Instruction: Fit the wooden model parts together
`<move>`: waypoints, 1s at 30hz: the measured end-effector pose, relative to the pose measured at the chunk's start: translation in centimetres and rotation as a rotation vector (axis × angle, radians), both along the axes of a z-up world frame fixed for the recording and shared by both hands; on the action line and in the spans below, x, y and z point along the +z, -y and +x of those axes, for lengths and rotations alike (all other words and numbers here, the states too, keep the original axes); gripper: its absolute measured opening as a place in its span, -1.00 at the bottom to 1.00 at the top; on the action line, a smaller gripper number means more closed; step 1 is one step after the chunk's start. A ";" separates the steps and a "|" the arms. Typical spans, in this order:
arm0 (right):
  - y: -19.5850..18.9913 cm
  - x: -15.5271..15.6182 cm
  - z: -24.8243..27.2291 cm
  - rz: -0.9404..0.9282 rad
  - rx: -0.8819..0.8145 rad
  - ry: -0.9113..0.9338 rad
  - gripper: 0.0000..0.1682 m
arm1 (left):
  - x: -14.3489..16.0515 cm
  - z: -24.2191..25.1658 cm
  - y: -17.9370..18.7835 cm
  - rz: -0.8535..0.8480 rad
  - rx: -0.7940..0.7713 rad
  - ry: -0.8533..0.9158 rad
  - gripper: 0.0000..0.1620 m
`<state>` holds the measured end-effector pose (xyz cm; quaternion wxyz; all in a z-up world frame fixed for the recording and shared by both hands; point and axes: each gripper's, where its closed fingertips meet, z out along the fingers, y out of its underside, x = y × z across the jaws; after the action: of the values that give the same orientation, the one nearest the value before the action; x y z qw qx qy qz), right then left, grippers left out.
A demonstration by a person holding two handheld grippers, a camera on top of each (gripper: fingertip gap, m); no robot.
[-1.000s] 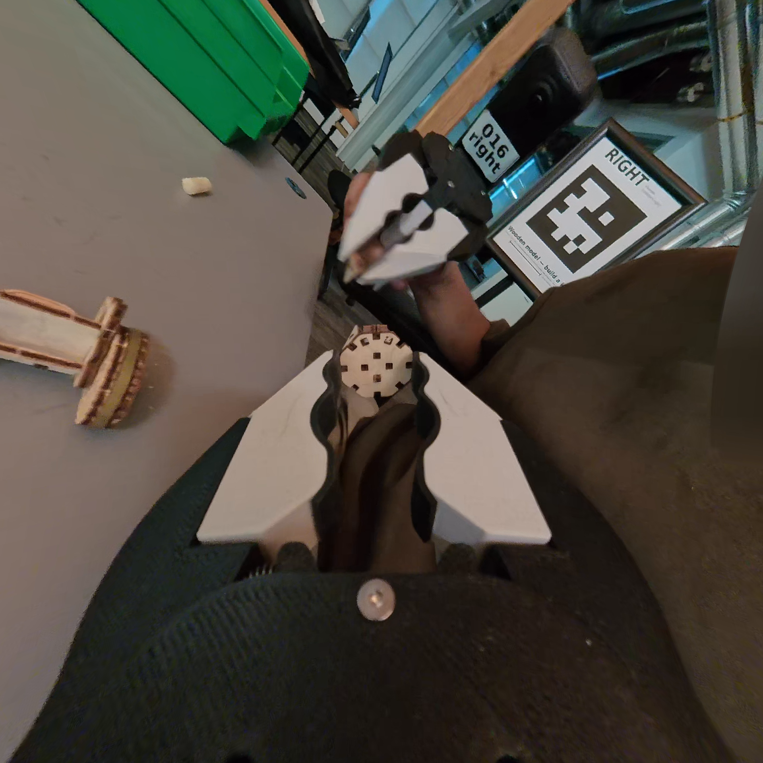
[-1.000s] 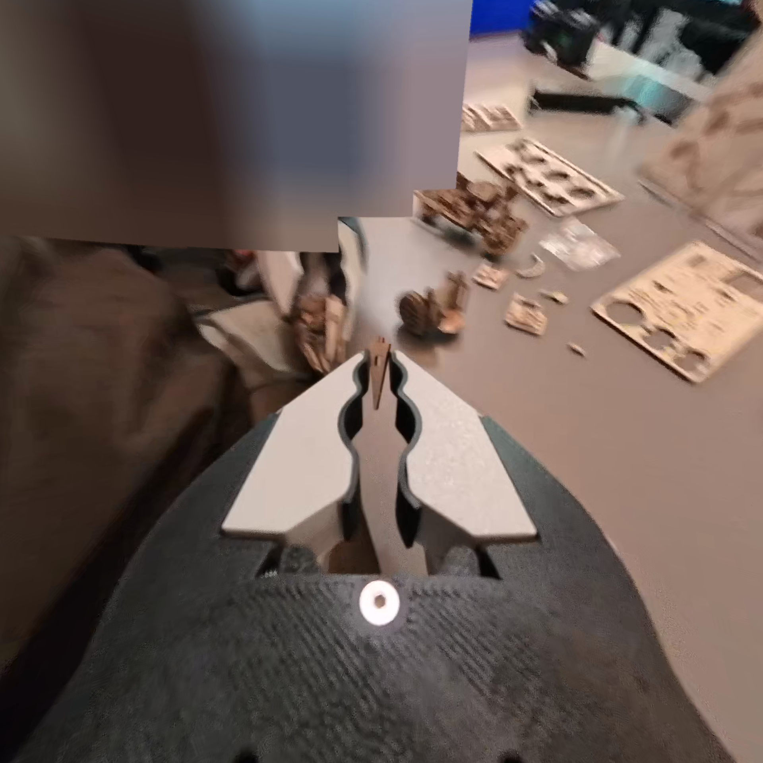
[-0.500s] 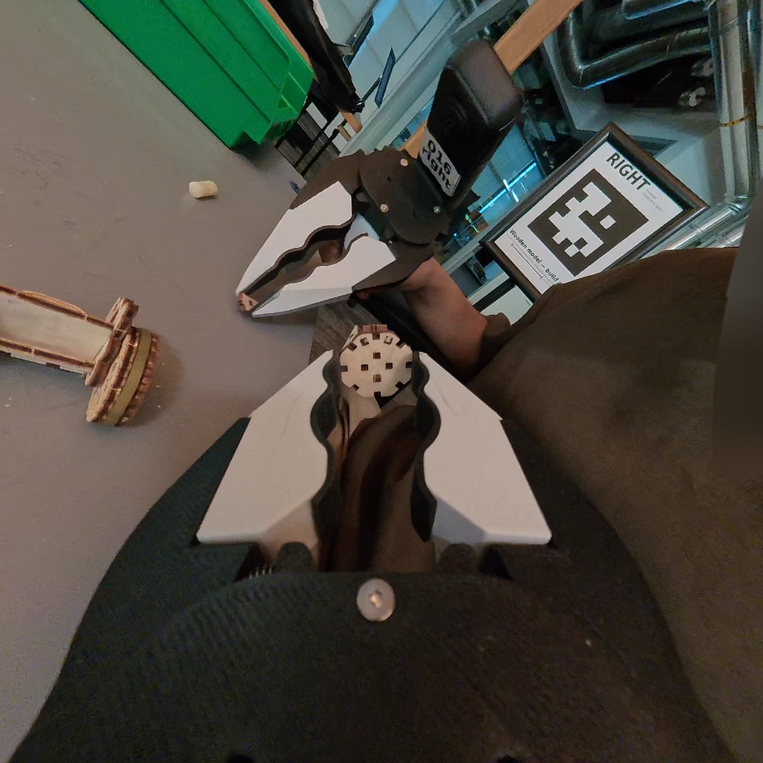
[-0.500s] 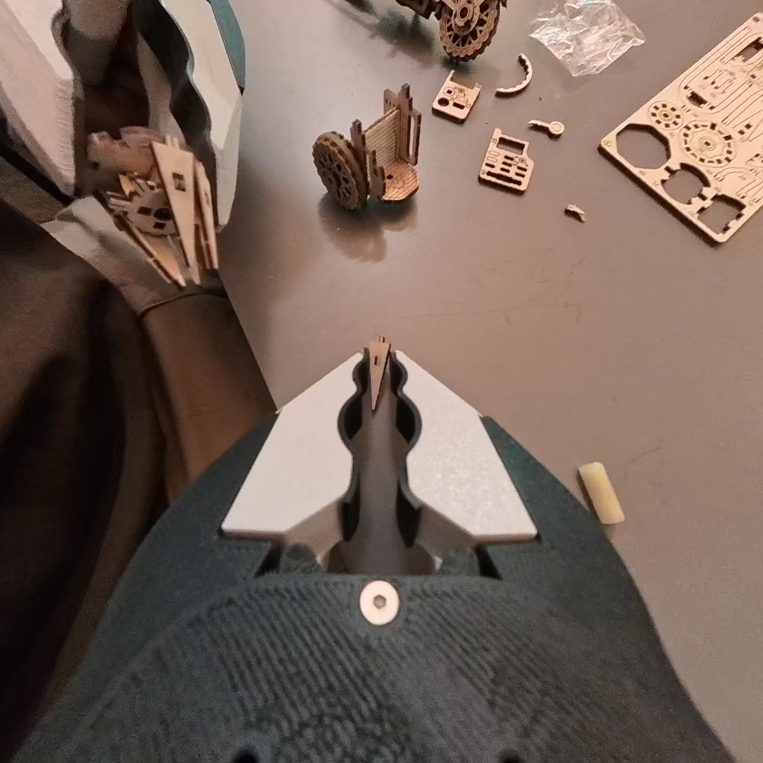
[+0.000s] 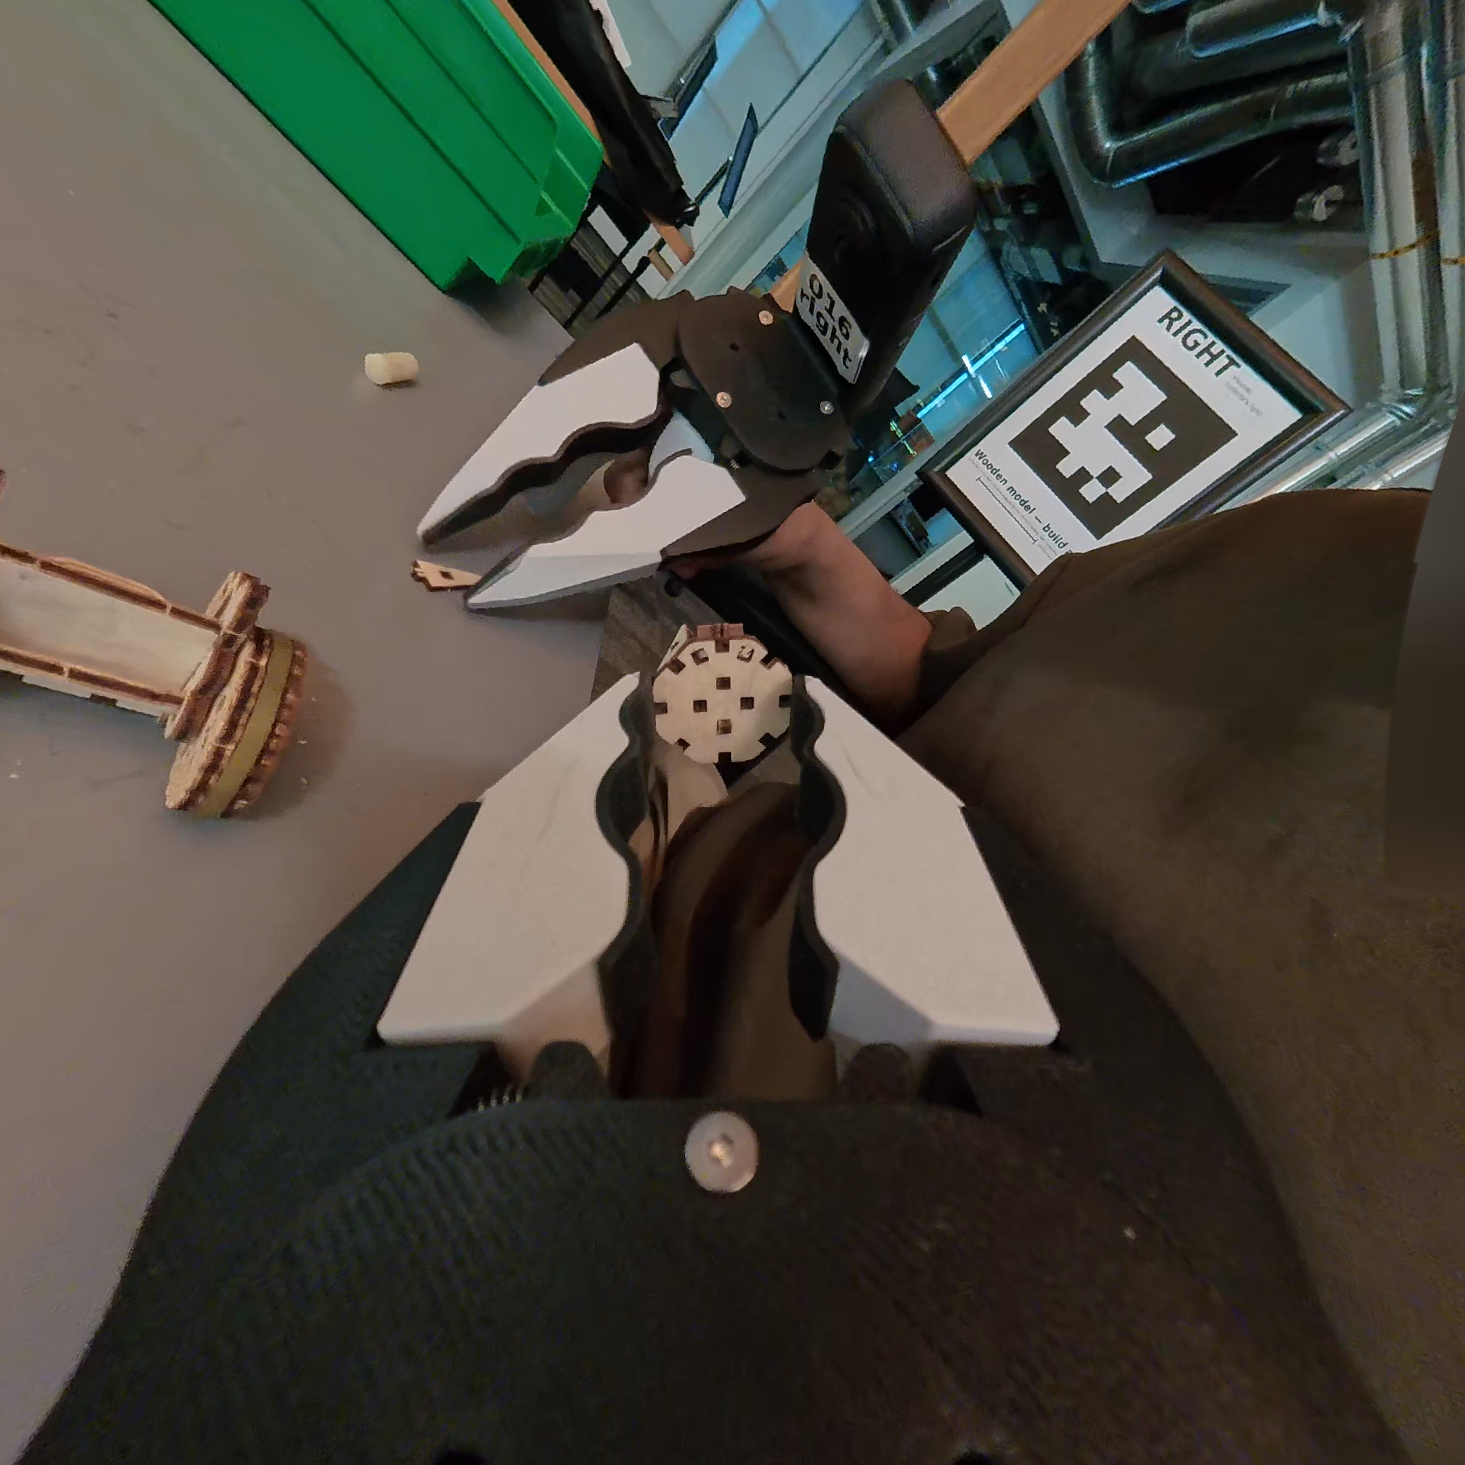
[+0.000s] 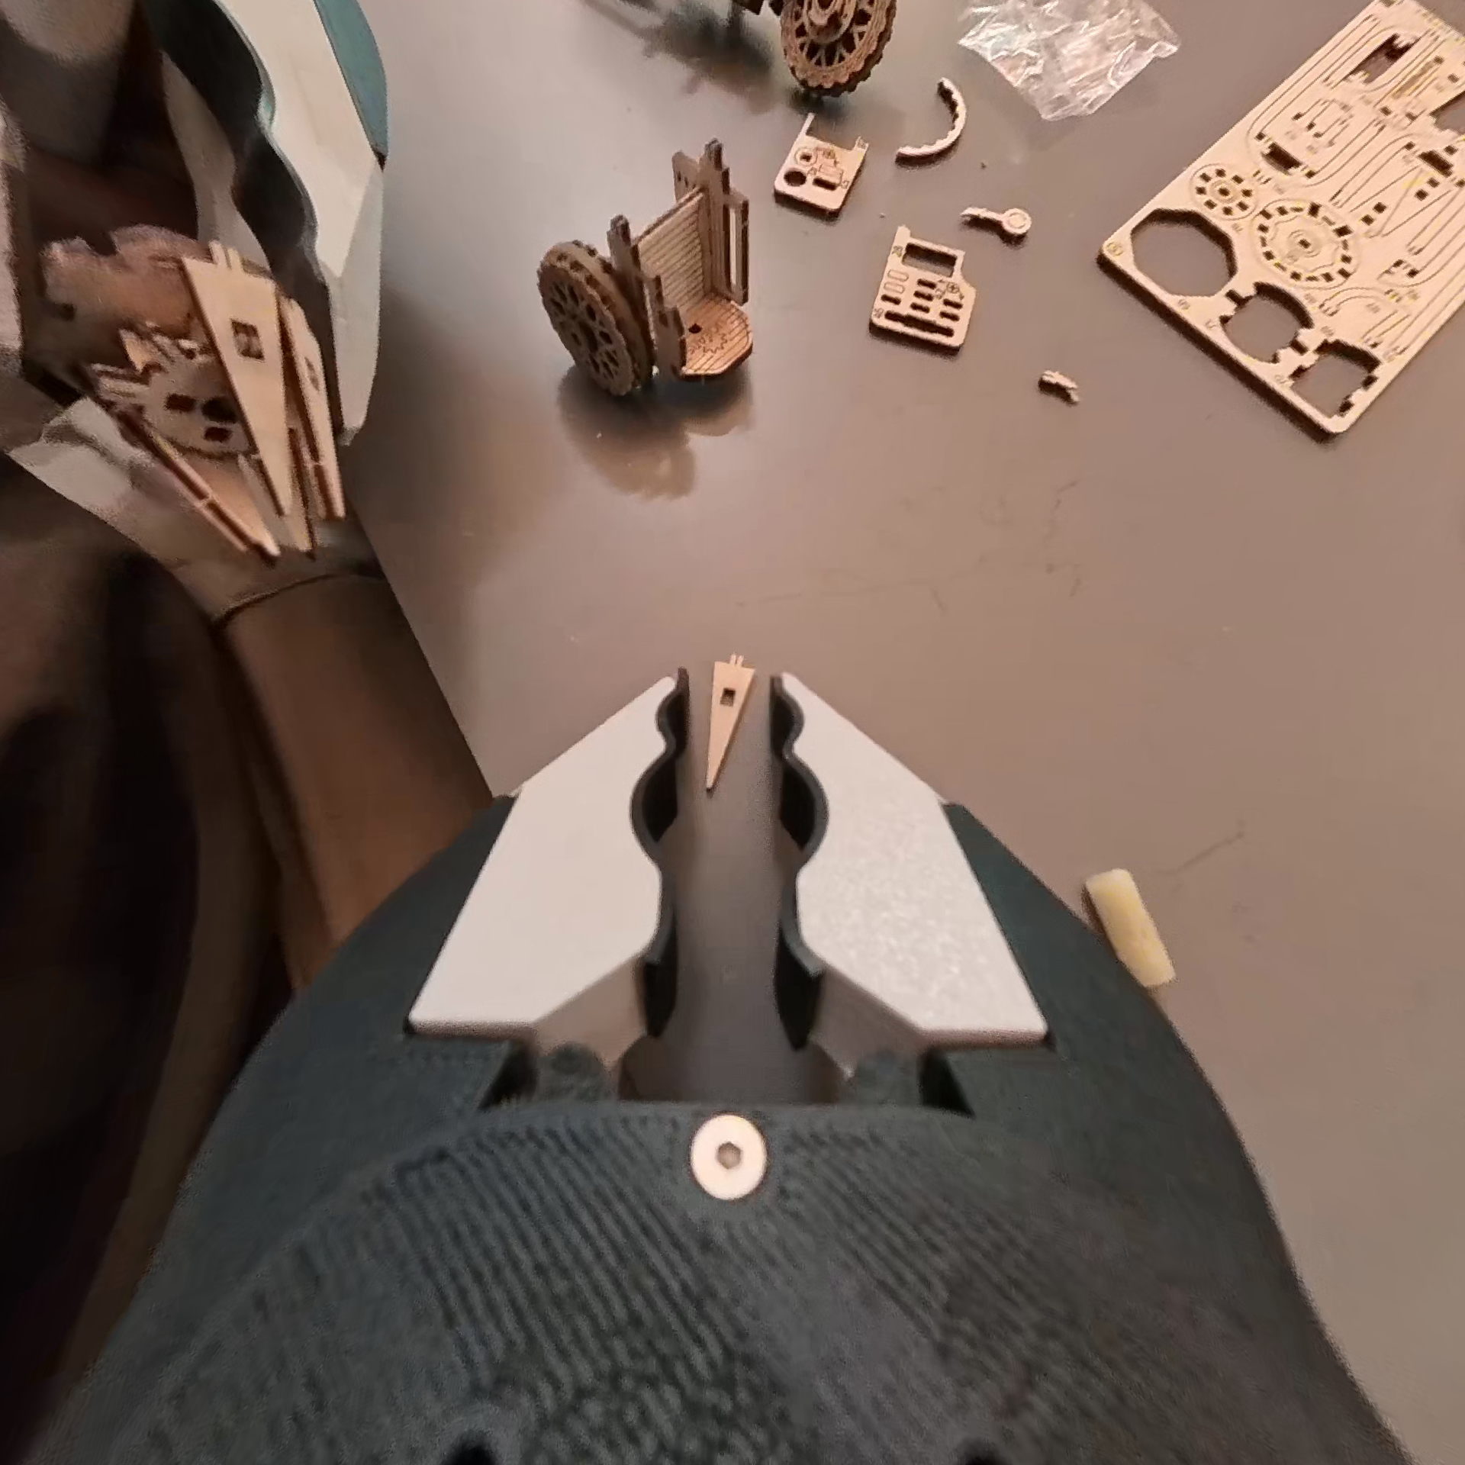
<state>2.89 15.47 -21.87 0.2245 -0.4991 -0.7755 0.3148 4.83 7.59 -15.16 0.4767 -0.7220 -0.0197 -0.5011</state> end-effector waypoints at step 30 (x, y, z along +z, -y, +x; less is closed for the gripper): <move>-0.4 -0.3 -0.7 -0.114 -0.233 0.036 -0.91 | 2.6 -5.3 1.4 0.094 0.105 0.134 -0.64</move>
<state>2.19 15.90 -22.18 0.2171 -0.6034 -0.6969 0.3212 -0.50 6.14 -12.59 0.5331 -0.6617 -0.0660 -0.5231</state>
